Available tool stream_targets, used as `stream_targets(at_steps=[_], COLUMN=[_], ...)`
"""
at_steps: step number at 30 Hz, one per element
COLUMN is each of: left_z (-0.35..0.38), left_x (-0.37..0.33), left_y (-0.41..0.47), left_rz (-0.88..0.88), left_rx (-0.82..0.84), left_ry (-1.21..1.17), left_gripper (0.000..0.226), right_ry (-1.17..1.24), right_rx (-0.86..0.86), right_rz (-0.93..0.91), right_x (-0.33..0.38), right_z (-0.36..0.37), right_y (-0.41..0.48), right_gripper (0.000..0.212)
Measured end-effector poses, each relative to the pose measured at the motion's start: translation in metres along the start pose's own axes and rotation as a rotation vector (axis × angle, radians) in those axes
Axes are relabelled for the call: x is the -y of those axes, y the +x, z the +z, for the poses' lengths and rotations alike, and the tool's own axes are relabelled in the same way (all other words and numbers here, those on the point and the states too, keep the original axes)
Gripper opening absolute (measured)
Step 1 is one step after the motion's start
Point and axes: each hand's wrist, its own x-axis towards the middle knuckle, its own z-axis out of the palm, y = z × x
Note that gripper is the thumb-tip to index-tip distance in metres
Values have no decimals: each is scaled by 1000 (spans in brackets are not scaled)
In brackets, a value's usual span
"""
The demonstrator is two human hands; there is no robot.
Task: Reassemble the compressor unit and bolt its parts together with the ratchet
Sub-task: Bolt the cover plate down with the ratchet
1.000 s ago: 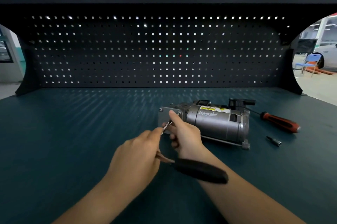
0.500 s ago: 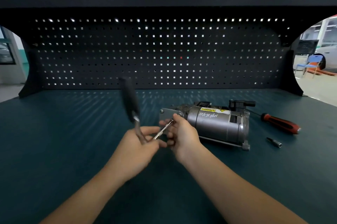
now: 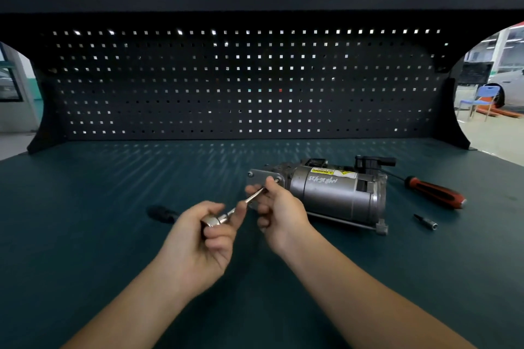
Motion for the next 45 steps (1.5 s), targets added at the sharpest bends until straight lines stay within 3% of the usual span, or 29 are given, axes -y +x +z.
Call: stream_targets(at_steps=[4,6,9,13,16,19,27,28,31,33,35,38,42,45], left_z=[4,5,8,6,2,1,6,2,-10,-14,-6,0,3,-3], left_x=[6,9,12,13,19,18,16,19,26,27,18,0,-30,-57], left_y=[-5,-8,-12,-8,-6,-5,0,2,4,7,3,-3,-8,-5], left_rz=[339,469,522,456,354,380,521,590,731,708,696,514,509,588], left_rx=[-53,18,33,-3,34,92,48,59,-6,42,82,43,-3,-105], left_ry=[842,1109,1201,1125,1041,1114,1441,1564,2338,2234,1806,1228,782,553], left_gripper=[28,40,41,41,56,65,43,40,32,37,37,46,40,36], right_ry=[-51,-43,-43,-18,-19,-16,87,92,41,-5,22,-117,-279,-713], right_rx=[-43,-74,-126,-126,-105,-98,-45,-35,-15,3,37,52,100,131], right_rz=[-2,1,-26,-63,-50,-55,-27,-18,-11,-19,-41,-125,-185,-409], right_x=[-1,-1,-2,-2,-1,1,1,1,-4,-5,-1,-1,-13,-26], right_z=[2,2,0,-1,-3,-4,-5,-5,-5,-5,-6,-4,-2,-7], right_y=[1,1,-1,-4,-5,-6,-2,-2,0,2,2,1,3,5], right_gripper=[31,33,31,26,25,28,31,32,37,36,36,40,43,23])
